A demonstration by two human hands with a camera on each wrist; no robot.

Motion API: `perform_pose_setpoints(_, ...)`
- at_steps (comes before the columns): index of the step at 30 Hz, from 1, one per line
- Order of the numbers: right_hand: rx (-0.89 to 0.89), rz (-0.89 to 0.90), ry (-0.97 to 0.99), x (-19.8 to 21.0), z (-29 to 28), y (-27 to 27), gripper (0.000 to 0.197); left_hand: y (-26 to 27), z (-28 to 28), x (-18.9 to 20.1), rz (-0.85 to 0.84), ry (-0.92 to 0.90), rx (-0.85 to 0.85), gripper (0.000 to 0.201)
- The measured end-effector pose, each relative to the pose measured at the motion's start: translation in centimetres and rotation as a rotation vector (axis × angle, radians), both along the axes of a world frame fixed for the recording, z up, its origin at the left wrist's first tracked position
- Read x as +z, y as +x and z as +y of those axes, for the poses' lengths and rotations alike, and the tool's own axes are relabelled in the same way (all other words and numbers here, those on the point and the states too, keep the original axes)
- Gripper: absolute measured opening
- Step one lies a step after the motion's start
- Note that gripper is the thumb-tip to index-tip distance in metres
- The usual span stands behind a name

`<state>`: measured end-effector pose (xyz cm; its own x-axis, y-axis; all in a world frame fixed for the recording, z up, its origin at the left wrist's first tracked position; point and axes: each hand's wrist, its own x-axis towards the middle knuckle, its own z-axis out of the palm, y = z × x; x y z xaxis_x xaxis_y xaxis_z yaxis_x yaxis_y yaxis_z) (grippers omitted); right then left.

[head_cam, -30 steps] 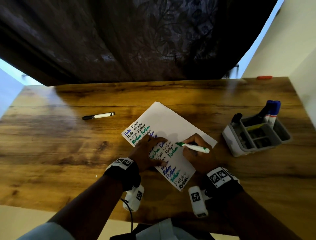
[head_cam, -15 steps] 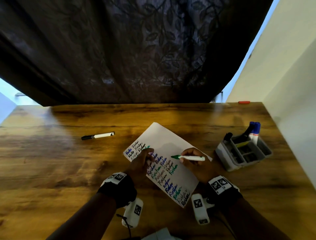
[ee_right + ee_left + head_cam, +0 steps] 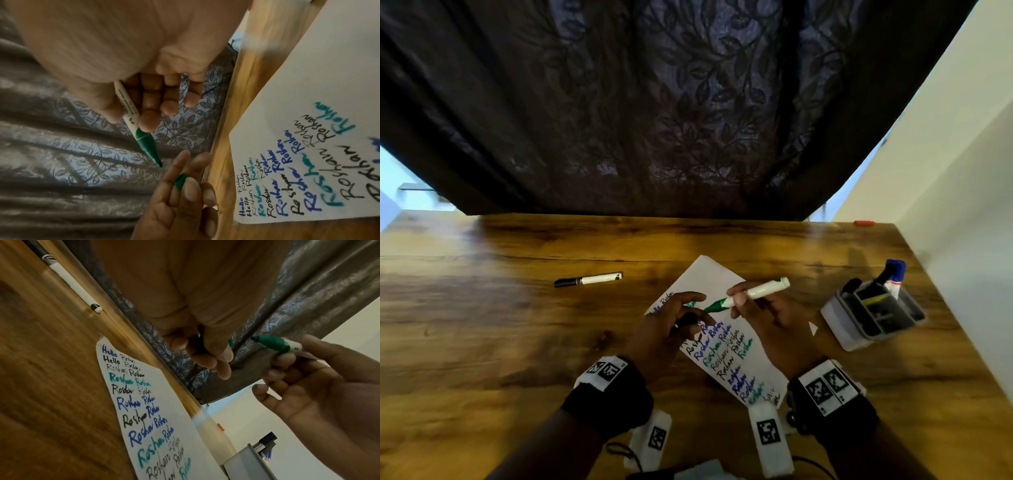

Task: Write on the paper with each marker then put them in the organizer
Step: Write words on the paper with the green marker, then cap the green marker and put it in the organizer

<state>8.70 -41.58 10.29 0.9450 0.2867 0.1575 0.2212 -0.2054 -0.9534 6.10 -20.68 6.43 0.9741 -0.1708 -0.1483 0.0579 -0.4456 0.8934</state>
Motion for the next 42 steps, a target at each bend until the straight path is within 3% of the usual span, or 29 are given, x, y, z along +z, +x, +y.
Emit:
perform_pose_setpoints(4,-0.022,-0.04,-0.048,-0.1,1.4,-0.3,0.025,-0.1,0.7,0.5,-0.01,-0.036,-0.011,0.041)
perform_pose_setpoints(12,-0.03,-0.003,-0.091,-0.5,3.5,-0.7,0.014,-0.3,1.3,1.9,-0.107,-0.017,-0.12,0.04)
perform_pose_setpoints(20,-0.002,-0.059,-0.051,0.9,4.4,-0.2,0.004,0.9,2.2,2.8,-0.15,0.016,-0.169,0.074)
perform_pose_setpoints(25,-0.058,-0.135,-0.018,1.7,4.6,0.1,0.003,1.5,1.2,3.9,-0.231,-0.02,-0.15,0.076)
perform_pose_setpoints(29,-0.108,-0.222,-0.141,2.3,3.7,1.0,0.015,1.9,-0.1,4.6,-0.258,-0.02,-0.177,0.065)
perform_pose_setpoints(32,-0.104,-0.089,-0.105,2.3,2.4,1.5,0.009,1.8,-1.0,4.5,-0.217,-0.047,-0.185,0.052)
perform_pose_setpoints(35,-0.171,0.029,-0.022,2.2,0.6,1.3,0.015,2.1,-1.9,4.5,-0.2,-0.077,-0.187,0.024)
perform_pose_setpoints(37,-0.186,0.142,0.063,1.9,-0.8,0.8,0.007,2.5,-2.4,4.3,-0.186,-0.07,-0.17,0.013)
perform_pose_setpoints(40,-0.141,0.219,0.162,0.9,-3.7,0.1,0.015,3.0,-3.3,4.0,-0.224,0.017,-0.172,0.009)
perform_pose_setpoints(42,-0.124,0.17,0.006,0.5,-6.1,0.2,0.015,3.3,-4.1,4.2,-0.274,0.07,-0.192,0.011)
